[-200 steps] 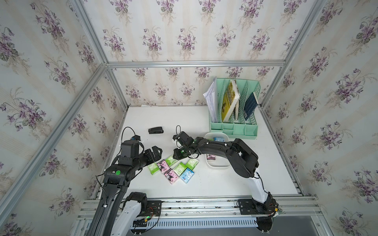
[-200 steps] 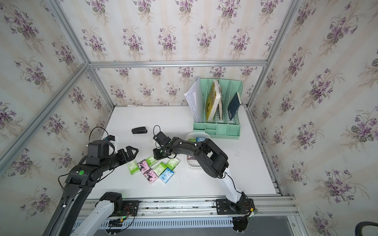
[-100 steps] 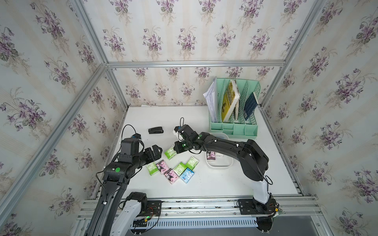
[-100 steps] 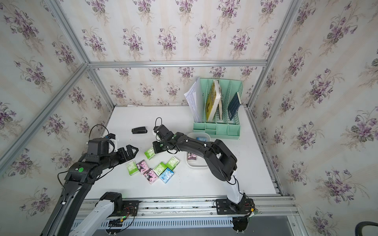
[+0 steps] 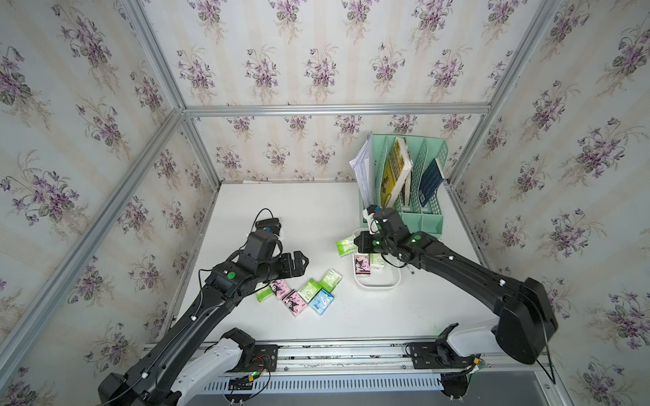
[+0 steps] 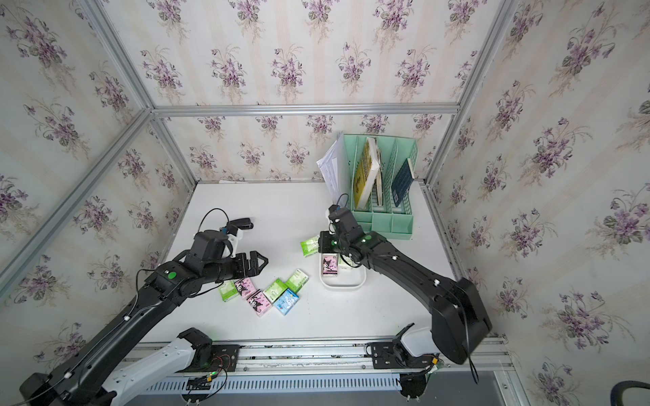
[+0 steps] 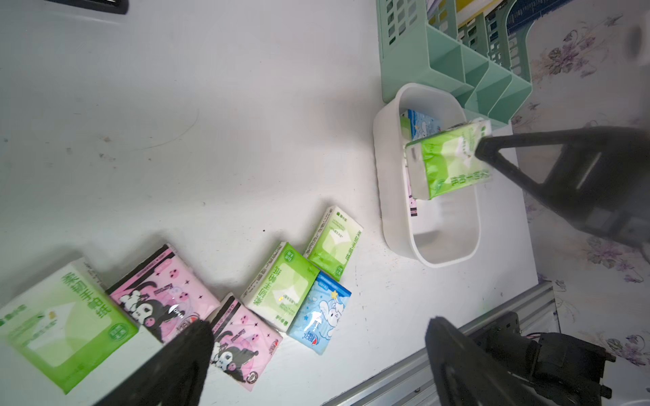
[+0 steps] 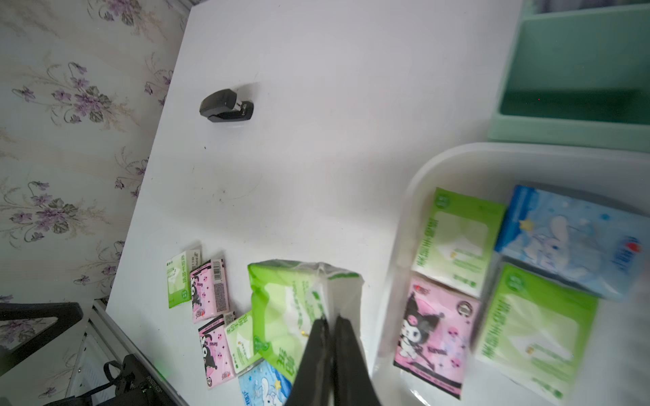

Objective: Put the pocket tissues into the storage box
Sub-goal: Place the pocket tissues in the storage box.

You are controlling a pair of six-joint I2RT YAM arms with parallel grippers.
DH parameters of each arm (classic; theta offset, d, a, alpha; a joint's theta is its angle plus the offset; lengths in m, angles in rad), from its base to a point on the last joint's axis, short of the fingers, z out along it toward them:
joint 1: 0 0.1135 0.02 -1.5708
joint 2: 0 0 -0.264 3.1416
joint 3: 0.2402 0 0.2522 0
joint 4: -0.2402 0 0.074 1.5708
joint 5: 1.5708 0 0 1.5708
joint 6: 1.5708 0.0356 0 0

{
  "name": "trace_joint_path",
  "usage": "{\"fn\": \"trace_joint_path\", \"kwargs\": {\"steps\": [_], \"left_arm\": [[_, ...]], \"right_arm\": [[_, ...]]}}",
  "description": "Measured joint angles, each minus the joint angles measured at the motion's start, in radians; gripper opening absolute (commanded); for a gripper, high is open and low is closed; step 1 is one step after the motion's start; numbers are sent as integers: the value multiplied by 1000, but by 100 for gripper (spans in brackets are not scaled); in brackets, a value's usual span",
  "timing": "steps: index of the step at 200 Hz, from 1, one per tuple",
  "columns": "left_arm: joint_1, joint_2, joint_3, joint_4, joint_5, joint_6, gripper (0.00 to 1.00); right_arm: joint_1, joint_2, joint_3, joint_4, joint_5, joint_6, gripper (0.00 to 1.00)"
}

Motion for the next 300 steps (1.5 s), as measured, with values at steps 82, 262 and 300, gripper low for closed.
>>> {"fn": "trace_joint_path", "kwargs": {"steps": [82,262,300], "left_arm": [[-128,149,53,136,-35,-19,99],[-130,161,45,129,-84,-14,99],[-130,172,45,129,-85,-14,99]], "right_arm": [[-151,-261,-299,-163,34,-6,0],[-171,-96,-363,19,57,37,0],[-177,-94,-375,41,77,47,0]]}}
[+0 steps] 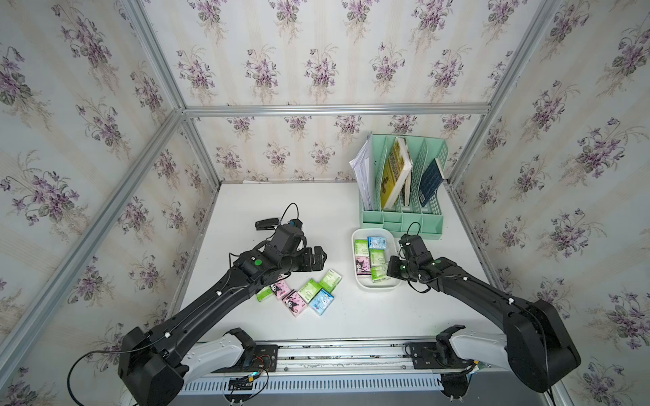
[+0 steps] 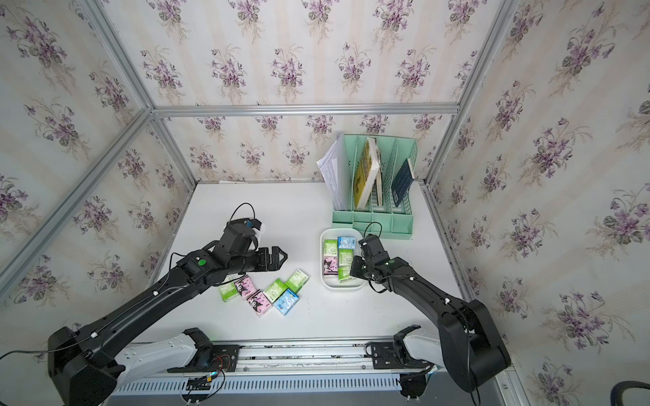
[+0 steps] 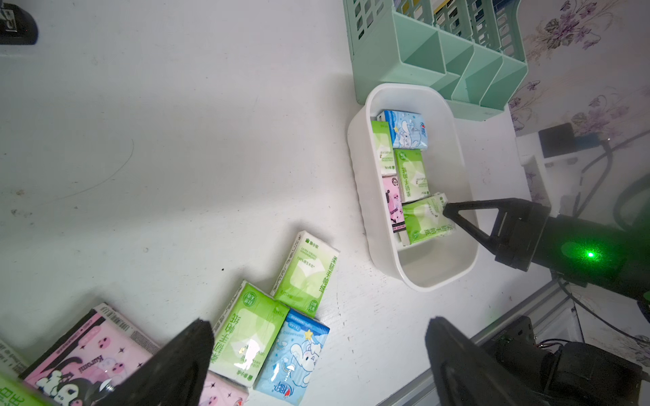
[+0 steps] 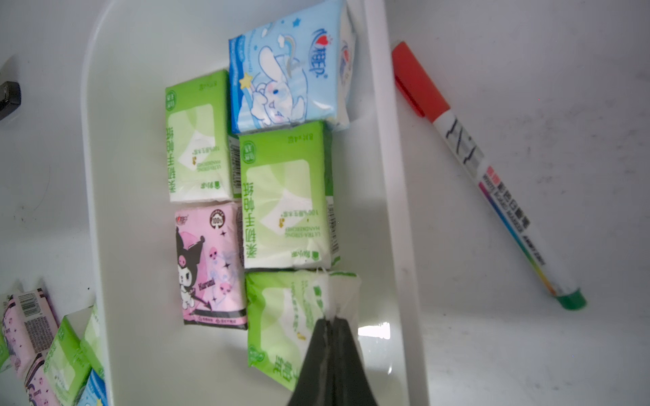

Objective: Put the pocket tissues into the storage box
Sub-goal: Place the pocket tissues in the storage box.

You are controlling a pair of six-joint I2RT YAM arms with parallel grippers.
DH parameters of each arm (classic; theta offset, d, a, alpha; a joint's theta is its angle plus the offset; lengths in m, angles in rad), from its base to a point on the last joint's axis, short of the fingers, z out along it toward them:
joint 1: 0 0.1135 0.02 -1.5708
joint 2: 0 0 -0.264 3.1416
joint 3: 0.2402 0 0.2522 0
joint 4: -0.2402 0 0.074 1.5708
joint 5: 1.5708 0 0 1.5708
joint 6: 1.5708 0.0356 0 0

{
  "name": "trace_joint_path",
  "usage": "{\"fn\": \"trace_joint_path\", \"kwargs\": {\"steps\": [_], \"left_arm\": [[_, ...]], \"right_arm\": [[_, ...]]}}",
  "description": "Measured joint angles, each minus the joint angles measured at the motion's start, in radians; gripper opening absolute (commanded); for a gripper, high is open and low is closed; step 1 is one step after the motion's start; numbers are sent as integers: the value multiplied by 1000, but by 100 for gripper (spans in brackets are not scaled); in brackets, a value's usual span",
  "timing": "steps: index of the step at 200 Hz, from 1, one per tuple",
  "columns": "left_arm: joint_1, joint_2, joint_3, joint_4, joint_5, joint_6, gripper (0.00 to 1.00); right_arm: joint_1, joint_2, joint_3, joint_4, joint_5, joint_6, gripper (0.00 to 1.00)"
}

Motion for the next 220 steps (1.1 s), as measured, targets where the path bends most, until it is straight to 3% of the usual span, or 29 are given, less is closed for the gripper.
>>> {"fn": "trace_joint_path", "kwargs": {"steps": [28,123,170,201,220], "left_arm": [[0,11,0,0,0,0,99],[0,0,0,-2,-6,0,99],[0,-38,6,-21,-38,-1,99],[14,-89,1,-59,-79,-8,99],[72,-118,-9,-85,-86,-11,99]], "right_arm": [[-3,17,-16,29,10,6,2],[-4,20,31,45,30,-3,42],[-2,-15,75,14,40,-27,53],[64,-35,114,9,56,-50,66],[171,-18,142,27,48,-64,69]]}}
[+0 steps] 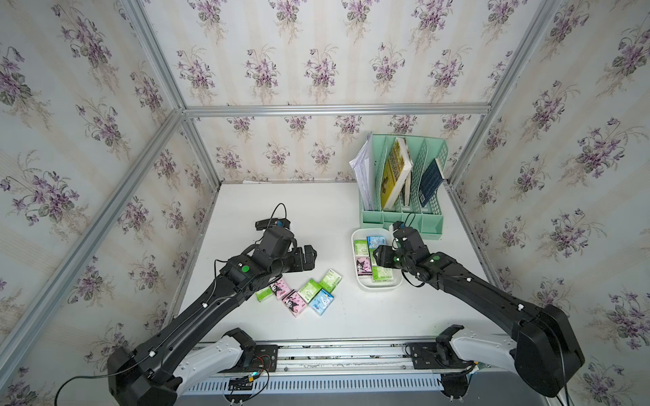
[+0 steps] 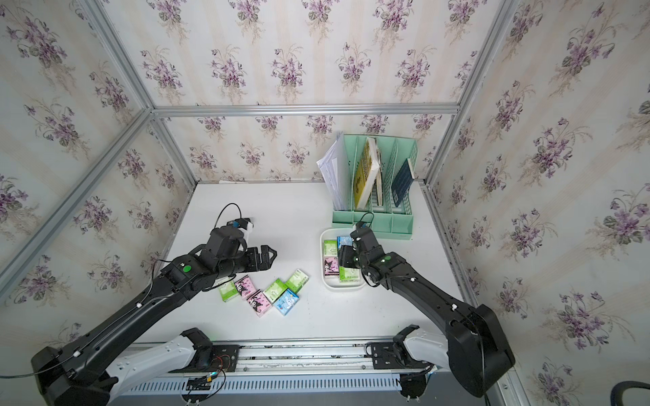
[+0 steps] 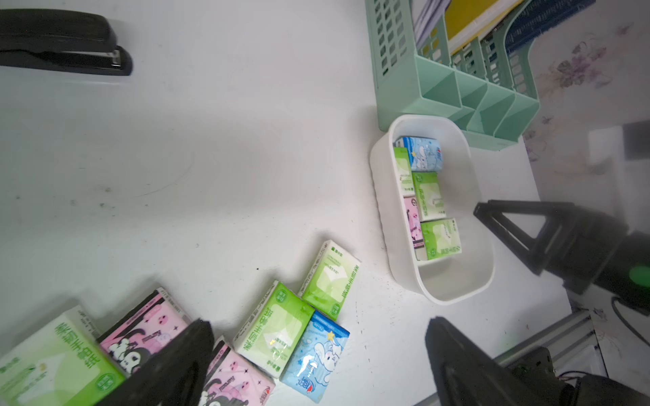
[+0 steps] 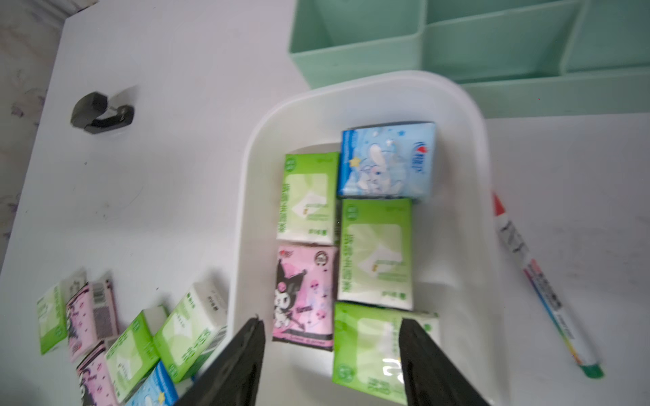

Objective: Put the pocket tissues into the storage box
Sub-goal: Place the pocket tissues in the storage box, then pick up the pocket tissues from the center of the board.

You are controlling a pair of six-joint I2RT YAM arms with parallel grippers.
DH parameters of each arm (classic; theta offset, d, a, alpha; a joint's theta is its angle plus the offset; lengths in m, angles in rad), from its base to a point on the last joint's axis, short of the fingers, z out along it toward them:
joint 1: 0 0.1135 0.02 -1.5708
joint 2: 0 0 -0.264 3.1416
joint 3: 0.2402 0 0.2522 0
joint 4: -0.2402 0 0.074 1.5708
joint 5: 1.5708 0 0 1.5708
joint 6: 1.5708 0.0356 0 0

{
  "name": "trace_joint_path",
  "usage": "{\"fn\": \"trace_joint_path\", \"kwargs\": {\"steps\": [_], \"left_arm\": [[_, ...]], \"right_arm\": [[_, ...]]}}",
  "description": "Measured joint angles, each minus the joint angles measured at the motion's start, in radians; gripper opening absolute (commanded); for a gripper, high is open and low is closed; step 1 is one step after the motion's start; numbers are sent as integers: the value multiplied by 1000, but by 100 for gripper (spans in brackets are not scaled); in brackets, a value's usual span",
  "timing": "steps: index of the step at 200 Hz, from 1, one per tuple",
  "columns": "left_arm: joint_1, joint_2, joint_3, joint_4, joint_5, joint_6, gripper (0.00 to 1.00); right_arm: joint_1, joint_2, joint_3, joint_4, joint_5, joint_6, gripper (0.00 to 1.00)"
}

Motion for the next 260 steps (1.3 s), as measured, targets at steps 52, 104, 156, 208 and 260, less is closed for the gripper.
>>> {"fn": "trace_joint_path", "kwargs": {"steps": [52,104,156,208,260], "left_arm": [[257,-102,-25,-105,79,25,99],[457,-174,-48,-212,149,81,99],[632,-190,-46,-283,226,146,99],[756,-219,-48,-326,278,209,99],[849,-216,-57,-343,333,262,99]], "right_arm": [[216,193,184,68,-14,-66,70],[323,480,429,94,-158,-117,71],[418,753,670,93,-265,-112,71],[480,940,830,18,-296,-104,69],[494,1004,901,-32,-293,-104,68]]}}
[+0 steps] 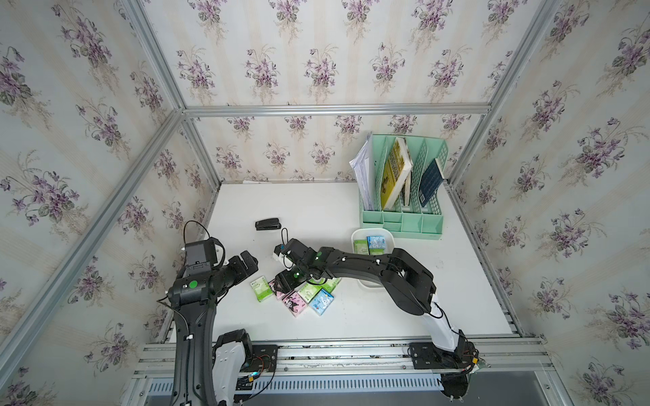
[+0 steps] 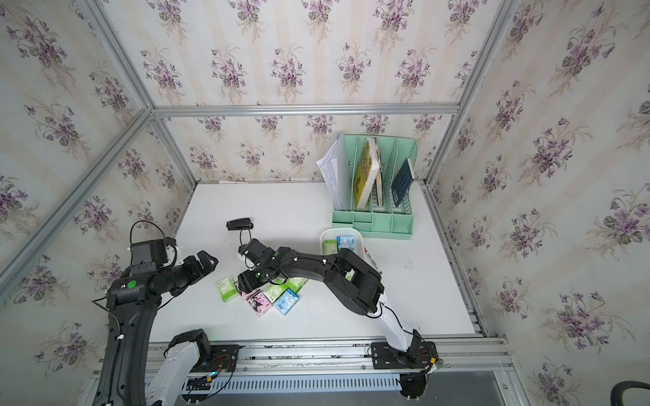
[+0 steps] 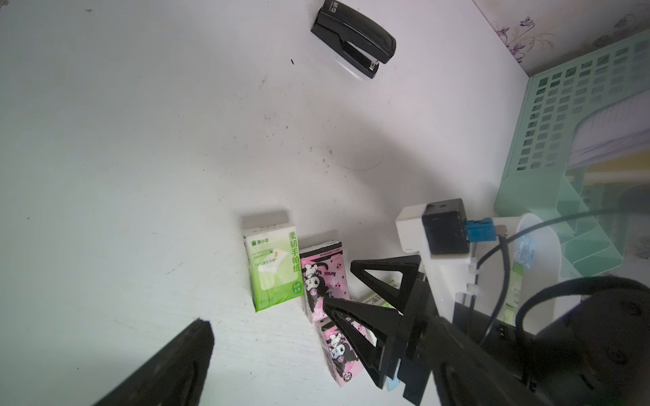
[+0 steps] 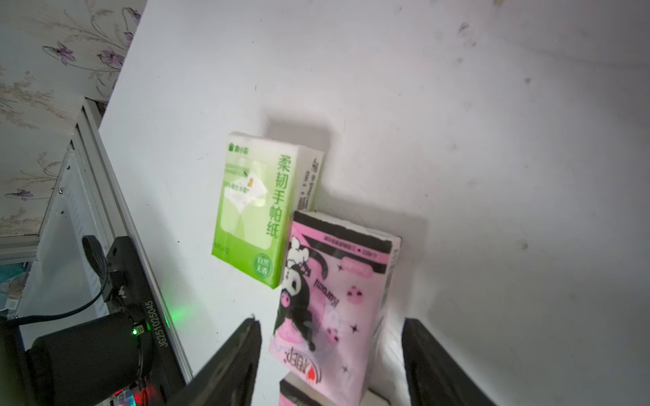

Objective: Put the pocket tissues into the storage box
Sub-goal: Pick up the pocket tissues from the center of the board.

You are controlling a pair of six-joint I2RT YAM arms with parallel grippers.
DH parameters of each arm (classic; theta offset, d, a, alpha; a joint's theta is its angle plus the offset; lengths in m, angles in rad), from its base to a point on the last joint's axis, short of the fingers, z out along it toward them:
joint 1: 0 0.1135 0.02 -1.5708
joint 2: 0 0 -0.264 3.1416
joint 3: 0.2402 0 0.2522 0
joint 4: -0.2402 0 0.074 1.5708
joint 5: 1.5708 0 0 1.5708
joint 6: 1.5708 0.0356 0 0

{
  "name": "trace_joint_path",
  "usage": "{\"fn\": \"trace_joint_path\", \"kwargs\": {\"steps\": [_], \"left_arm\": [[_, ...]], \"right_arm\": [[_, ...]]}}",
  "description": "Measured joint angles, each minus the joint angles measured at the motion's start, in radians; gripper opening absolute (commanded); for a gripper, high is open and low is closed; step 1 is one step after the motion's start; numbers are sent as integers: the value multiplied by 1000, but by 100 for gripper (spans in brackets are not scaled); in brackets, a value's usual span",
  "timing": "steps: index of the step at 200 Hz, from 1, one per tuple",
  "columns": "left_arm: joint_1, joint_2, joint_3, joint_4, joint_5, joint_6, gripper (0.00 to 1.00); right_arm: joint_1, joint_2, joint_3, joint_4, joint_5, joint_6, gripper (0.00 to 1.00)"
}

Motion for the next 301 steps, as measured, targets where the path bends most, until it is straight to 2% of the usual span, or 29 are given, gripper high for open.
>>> {"fn": "trace_joint_path", "kwargs": {"steps": [44,92,114,161,213,237,259,301], "left_arm": [[16,-6,-3,-13,31,11,99],[16,-19,-8,-15,46,12,99],[16,-23,-8,-15,52,16,99],[16,-13,-14,-9,127,26,99],[7,-19,-35,43,230,-4,99],[-44,-38,-63,71,251,-48,99],[-128,-44,-73,98,243,-91,99],[-430,46,-47,181,130,-177,99]], "right_arm": [[5,47,45,-30,4,0,58],[15,74,85,-35,3,3,19],[17,74,89,-36,9,11,9],[5,10,28,-37,58,19,4],[-120,-264,-219,74,100,97,2],[-190,-393,-326,98,122,113,1],[-256,-515,-419,101,145,119,2],[-421,-730,-563,90,163,116,1]]}}
